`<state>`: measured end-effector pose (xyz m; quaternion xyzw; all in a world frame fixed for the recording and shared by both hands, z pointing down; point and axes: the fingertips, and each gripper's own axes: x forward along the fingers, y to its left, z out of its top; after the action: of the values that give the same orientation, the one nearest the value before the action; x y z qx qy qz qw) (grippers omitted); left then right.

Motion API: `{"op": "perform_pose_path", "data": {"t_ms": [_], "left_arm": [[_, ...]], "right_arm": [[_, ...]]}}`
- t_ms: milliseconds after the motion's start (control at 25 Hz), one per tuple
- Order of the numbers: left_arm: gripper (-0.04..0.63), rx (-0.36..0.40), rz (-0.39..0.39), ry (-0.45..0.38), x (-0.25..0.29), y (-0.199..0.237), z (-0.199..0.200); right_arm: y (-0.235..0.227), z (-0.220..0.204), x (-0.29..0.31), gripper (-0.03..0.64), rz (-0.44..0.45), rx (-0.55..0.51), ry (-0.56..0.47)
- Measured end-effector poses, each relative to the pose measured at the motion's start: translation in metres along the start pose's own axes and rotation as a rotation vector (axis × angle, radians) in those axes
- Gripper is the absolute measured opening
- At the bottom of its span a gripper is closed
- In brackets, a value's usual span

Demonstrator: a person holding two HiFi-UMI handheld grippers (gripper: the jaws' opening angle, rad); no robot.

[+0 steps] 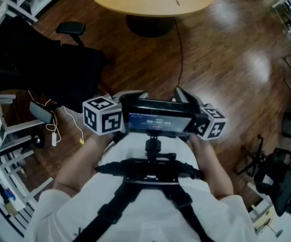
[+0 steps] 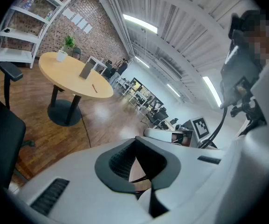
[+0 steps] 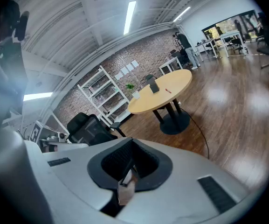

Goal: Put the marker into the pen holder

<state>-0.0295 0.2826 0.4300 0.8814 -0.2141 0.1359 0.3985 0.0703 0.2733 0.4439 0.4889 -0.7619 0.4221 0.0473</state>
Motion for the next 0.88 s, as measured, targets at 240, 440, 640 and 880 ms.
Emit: {"op": "perform_pose_path", "data": {"t_ms": [240, 440, 640, 880], "left_arm": [[-0.006, 0.008, -0.001, 0.007, 0.011, -0.004, 0.003], [-0.006, 0.013, -0.001, 0.012, 0.02, -0.008, 0.006], [-0.006, 0.004, 0.009, 0.008, 0.03, -0.01, 0.009], [-0.006, -0.007, 0.028, -0.001, 0.049, -0.011, 0.014]], "right_arm": [[-0.009, 0.004, -0.002, -0.003, 0.004, 0.0, 0.008], [-0.015, 0.009, -0.004, -0.003, 0.011, -0.003, 0.012], [-0.024, 0.015, -0.005, -0.003, 0.021, -0.001, 0.021], [-0.041, 0.024, -0.004, -0.003, 0.042, -0.007, 0.04]]}}
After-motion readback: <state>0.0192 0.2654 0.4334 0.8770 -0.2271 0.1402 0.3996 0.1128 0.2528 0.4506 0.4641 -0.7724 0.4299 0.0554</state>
